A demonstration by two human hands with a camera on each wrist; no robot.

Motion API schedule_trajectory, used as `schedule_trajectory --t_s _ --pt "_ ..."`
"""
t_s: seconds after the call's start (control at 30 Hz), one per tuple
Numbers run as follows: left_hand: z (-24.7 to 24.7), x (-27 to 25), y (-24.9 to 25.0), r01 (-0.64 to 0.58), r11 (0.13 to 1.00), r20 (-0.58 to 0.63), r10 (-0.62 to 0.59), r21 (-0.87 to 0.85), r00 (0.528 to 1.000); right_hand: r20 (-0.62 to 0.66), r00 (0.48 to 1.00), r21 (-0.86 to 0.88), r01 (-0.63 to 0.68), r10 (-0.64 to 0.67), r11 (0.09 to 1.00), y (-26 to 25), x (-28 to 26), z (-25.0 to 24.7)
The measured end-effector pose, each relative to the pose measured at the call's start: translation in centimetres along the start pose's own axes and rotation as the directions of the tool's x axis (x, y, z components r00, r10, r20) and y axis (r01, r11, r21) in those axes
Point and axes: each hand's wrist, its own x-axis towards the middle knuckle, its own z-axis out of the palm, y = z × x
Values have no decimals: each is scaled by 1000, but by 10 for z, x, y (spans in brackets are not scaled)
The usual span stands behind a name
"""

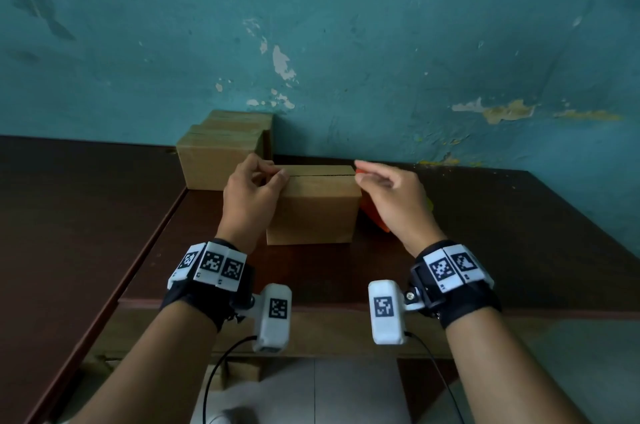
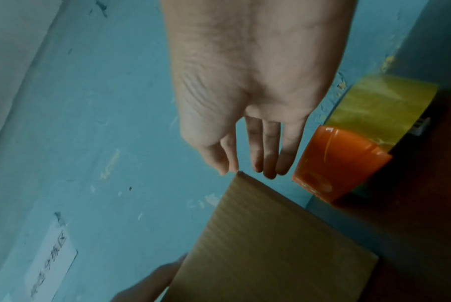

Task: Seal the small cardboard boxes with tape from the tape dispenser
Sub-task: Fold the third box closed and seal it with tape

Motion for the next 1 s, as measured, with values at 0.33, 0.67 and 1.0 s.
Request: schedule_trajectory --t_s 0.33,0.67,1.0 --pt "-1 -2 2 -25 1000 79 24 11 997 -96 981 -538 -196 171 820 14 4 -10" --pt "-2 -3 4 -39 998 80 35 52 996 -94 947 -676 -287 306 679 18 8 -2" --pt "-2 -1 4 -37 997 71 32 74 997 -159 920 187 -329 359 926 6 19 -46"
